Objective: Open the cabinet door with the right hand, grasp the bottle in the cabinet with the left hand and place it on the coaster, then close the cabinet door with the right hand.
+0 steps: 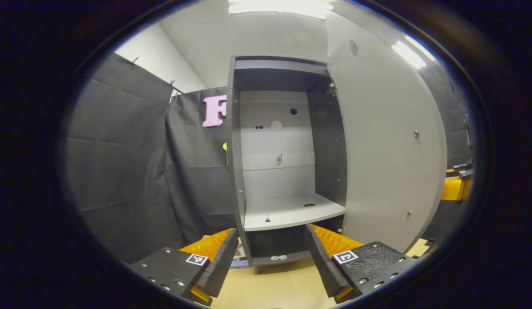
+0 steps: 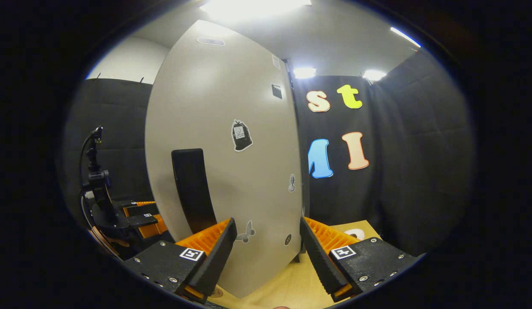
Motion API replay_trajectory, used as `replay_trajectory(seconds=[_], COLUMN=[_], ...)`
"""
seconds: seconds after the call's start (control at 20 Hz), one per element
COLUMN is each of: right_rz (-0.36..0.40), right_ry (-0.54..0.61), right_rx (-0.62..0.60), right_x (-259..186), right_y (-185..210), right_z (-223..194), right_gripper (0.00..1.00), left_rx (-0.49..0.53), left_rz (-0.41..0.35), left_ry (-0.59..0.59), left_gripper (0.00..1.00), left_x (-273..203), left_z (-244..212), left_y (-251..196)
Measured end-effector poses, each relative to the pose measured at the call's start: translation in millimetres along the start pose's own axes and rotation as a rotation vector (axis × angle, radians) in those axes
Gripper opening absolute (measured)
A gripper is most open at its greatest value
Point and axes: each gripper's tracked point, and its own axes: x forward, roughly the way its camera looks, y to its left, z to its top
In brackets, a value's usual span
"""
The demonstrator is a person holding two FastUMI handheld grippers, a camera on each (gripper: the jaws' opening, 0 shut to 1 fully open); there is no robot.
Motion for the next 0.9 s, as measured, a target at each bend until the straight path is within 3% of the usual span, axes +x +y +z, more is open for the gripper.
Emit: replay_trajectory(seconds=[0.05,0.1,0.55,0.9], right_rz=[0.004,0.01,0.065,0.008], right_ry=[0.0,0.0,-0.013,-0.06], right_rx=[-0.001,-0.004,-0.013,-0.011], right_x=[5.7,12.4,59.6,81.2], right_y=[3.5,7.4,65.4,77.1], right_z=[1.1,1.4,-4.0,3.9], right_gripper=[0.92,0.92,0.92,0.92], left_rx=[-0.001,0.007,0.001,-0.005], left_rz=[0.002,0.006,0.02,0.028], left_ry=[-0.003,-0.003,0.016,0.013], left_gripper=[0.9,0.98,0.98,0.97], left_x=[1.2,3.3,13.9,16.1], left_z=[0.5,0.4,-4.1,1.3], left_y=[1.3,5.1,29.5,42.2])
